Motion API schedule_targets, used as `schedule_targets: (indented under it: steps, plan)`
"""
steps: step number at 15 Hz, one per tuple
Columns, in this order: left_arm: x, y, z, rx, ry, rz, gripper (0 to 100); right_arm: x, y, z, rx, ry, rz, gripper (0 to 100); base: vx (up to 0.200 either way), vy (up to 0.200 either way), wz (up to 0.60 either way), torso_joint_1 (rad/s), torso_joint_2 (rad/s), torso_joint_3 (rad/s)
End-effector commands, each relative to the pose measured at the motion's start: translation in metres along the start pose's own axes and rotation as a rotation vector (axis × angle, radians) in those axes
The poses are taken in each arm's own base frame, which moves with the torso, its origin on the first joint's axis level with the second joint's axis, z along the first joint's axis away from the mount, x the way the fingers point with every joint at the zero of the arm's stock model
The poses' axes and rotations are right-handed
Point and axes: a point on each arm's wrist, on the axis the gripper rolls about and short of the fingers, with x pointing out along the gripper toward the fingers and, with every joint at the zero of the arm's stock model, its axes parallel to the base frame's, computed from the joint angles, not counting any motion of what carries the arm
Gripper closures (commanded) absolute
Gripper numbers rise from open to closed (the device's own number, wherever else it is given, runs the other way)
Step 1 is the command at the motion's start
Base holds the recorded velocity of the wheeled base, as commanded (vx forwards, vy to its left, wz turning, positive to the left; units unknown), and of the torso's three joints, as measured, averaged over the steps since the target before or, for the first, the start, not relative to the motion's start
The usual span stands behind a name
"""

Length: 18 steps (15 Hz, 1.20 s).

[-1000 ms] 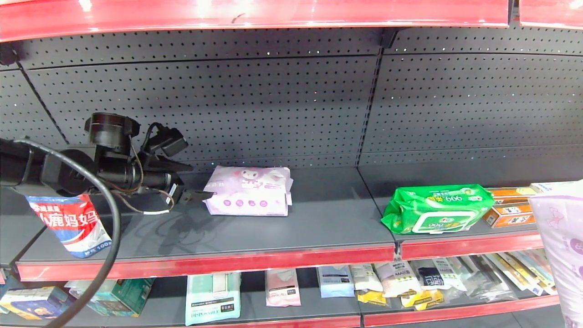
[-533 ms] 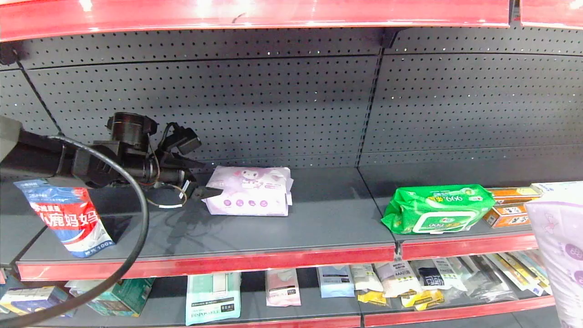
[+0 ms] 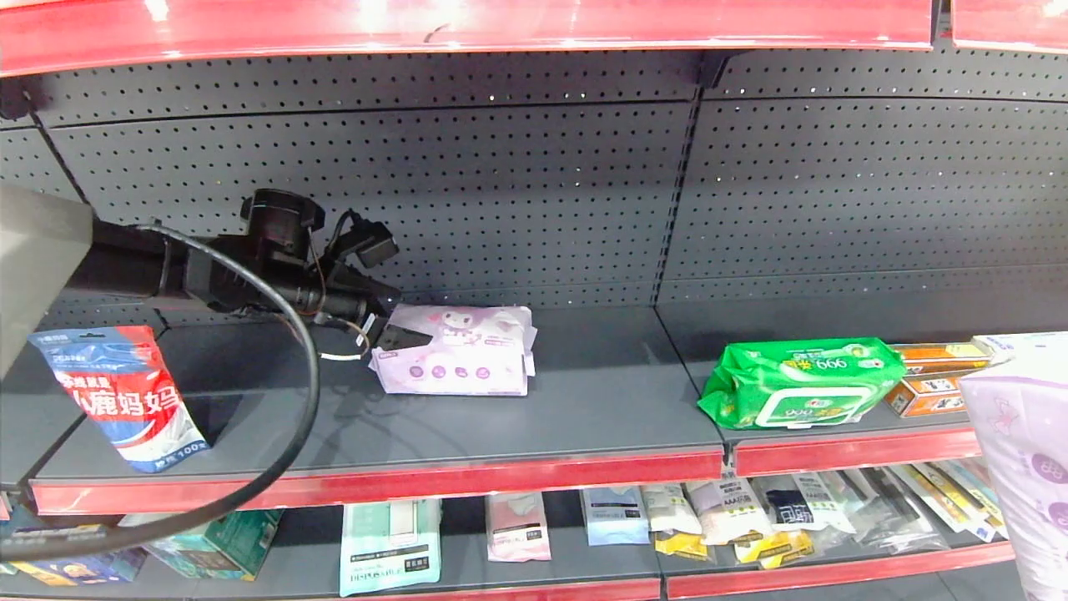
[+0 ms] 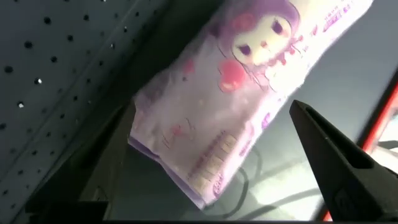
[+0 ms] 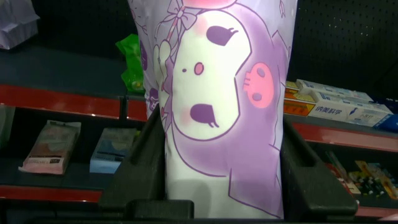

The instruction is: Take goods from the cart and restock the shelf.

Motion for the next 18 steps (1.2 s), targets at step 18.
schedule_targets:
  steps: [18]
  plan:
    - [0.051,0.003,0.005,0.021,0.053,-0.098,0,0.001,0.001,-0.003,-0.002,0.016,0.000,100,0.000,0.000,0.00,0.000,0.00,0.000]
